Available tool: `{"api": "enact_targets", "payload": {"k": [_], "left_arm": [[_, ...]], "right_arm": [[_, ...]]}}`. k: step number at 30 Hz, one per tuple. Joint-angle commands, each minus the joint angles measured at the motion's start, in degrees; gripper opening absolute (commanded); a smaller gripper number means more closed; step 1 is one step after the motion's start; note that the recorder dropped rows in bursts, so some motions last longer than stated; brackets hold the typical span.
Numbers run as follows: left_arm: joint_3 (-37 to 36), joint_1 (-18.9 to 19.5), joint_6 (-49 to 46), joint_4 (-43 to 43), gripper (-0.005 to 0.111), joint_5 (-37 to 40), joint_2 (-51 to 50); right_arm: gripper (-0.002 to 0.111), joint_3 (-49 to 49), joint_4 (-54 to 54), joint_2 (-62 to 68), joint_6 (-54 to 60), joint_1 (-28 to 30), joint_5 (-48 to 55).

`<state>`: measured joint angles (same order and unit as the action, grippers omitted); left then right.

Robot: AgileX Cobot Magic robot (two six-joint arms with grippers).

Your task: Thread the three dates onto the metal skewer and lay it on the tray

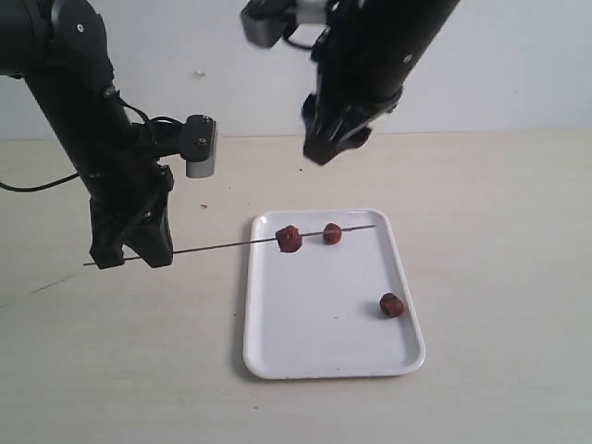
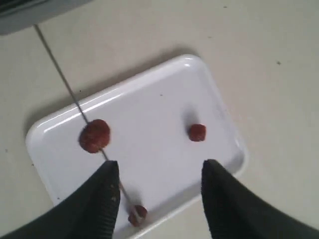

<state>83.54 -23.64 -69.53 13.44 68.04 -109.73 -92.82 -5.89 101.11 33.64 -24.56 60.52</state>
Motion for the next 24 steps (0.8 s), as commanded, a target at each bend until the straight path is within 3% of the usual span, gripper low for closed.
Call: {"api": "enact_targets", "payload": {"k": [1,4,7,18,24], "left_arm": [[-0.2,0.3,-0.7,0.0,0.0,1.2,0.1],[-0.2,3.5,-0.8,2.6,0.0,1.9,0.1],[-0.2,8.2,-2.7,7.6,0.0,1.9,0.1],[-0.2,15.4,-3.7,9.9,0.0,1.9,0.1],[-0.2,18.9,-4.8,11.8,0.0,1.9,0.1]], "right_arm": [[0.048,-0.1,6.8,-10.4,-9.8,8.7,1.0],[0.048,-0.1,15.3,-13.1,-15.7,14.3,2.6],[0.048,-0.1,12.1,-11.9,-16.0,18.4,3.0],[0.048,-0.1,2.0,1.6,-15.0,18.6,4.0],[0.048,-0.1,-8.8,7.9,1.2,18.6,0.4]]}}
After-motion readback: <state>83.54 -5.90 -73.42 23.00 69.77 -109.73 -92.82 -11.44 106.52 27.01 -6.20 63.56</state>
